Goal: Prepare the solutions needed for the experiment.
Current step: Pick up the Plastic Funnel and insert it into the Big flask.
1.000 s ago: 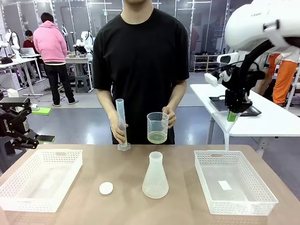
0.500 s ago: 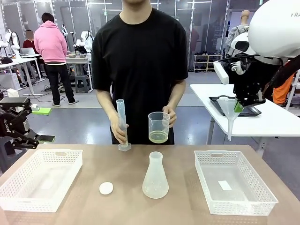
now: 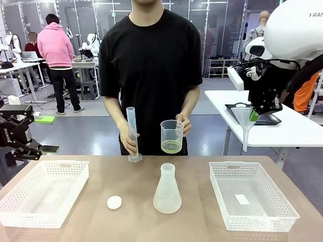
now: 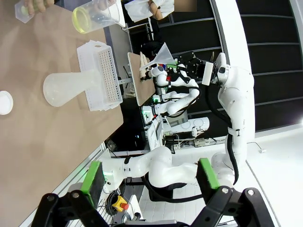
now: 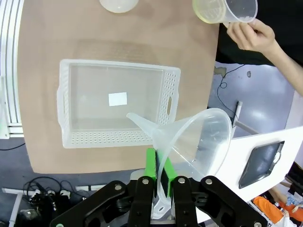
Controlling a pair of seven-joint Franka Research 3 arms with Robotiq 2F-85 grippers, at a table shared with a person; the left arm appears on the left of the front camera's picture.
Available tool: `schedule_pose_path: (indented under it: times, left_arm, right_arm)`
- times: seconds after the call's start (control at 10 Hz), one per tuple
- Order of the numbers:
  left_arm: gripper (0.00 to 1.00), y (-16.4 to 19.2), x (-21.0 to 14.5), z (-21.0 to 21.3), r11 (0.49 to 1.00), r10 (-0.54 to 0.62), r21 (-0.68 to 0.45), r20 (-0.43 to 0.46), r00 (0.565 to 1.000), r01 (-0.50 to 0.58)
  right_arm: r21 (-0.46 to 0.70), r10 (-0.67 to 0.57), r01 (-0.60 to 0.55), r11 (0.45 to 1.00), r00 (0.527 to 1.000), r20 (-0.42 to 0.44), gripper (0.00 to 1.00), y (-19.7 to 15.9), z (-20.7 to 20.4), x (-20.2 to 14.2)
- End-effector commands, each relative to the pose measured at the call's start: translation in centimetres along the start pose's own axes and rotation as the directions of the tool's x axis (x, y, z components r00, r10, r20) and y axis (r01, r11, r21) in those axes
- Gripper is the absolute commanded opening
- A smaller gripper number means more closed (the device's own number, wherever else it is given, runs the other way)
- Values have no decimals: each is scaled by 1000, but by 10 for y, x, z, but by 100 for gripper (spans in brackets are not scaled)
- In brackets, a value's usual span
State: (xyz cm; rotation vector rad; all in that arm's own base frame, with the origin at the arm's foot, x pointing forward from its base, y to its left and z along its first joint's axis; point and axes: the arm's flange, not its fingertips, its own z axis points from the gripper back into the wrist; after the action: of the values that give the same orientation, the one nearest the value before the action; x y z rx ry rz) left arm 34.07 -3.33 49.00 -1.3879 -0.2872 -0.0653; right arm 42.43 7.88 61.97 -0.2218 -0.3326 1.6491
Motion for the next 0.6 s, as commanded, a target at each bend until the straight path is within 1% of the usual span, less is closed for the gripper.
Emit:
schedule_pose_path:
  times: [0.0,0.1,0.2,0.4,0.5]
  left_arm:
    - [100,-3,1,-1,1000,0,-22,3,1000,0]
    - [100,-3,1,-1,1000,0,-22,3,1000,0]
    - [100,-3,1,-1,1000,0,-22,3,1000,0]
    - [100,-3,1,-1,1000,0,-22,3,1000,0]
    - [100,-3,1,-1,1000,0,-22,3,1000,0]
  right_arm:
    - [-71,169,-164,984,983,74,5,4,-4,18]
    - [-146,277,-257,955,951,136,5,9,-1,42]
    - [-231,377,-329,916,903,206,5,16,10,69]
    - [-310,512,-434,846,823,244,5,30,27,108]
    - [-360,575,-467,807,761,301,5,37,33,124]
